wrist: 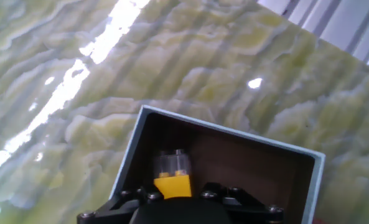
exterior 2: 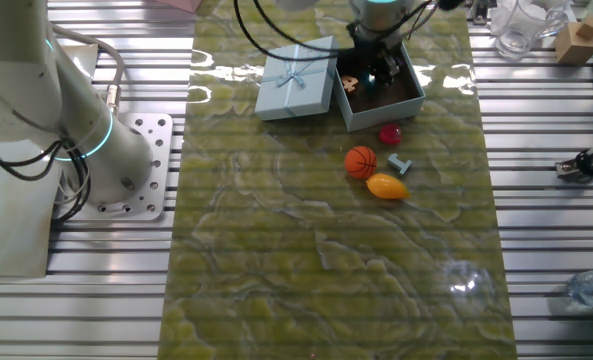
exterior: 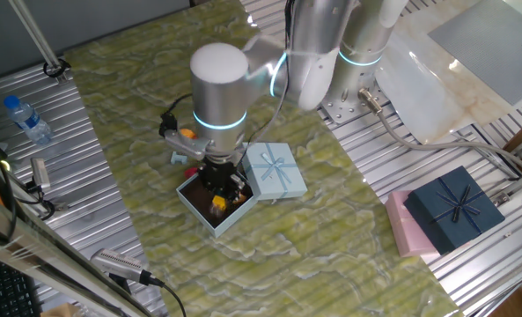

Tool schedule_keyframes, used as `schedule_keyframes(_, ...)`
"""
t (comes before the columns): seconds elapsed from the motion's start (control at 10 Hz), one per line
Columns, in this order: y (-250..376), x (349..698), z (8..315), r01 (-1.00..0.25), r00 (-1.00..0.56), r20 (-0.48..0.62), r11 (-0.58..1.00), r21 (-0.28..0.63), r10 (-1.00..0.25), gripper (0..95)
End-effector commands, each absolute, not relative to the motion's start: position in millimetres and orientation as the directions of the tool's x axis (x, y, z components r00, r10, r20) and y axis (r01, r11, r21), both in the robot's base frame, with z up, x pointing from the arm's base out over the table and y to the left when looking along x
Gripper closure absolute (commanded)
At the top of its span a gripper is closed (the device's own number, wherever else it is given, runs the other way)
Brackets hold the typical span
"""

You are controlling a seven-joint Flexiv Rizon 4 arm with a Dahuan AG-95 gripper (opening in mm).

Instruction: Take everything out of the gift box

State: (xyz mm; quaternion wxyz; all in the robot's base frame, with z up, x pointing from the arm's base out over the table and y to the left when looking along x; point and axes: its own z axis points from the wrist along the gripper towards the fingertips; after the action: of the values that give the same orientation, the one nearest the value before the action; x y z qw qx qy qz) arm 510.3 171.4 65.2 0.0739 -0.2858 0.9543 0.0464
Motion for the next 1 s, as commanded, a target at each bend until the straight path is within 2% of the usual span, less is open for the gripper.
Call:
schedule_keyframes(0.1,169,507,73,-0.554,-0.824,-0.170,0.831,0.043,-0.541,95.0)
schedule_keyframes(0.7,159,497,112,-0.570,-0.812,-0.137,0.821,-0.019,-0.567,95.0)
schedule_keyframes(1.0,147,497,113,-0.596,-0.793,-0.136,0.803,-0.030,-0.594,95.0)
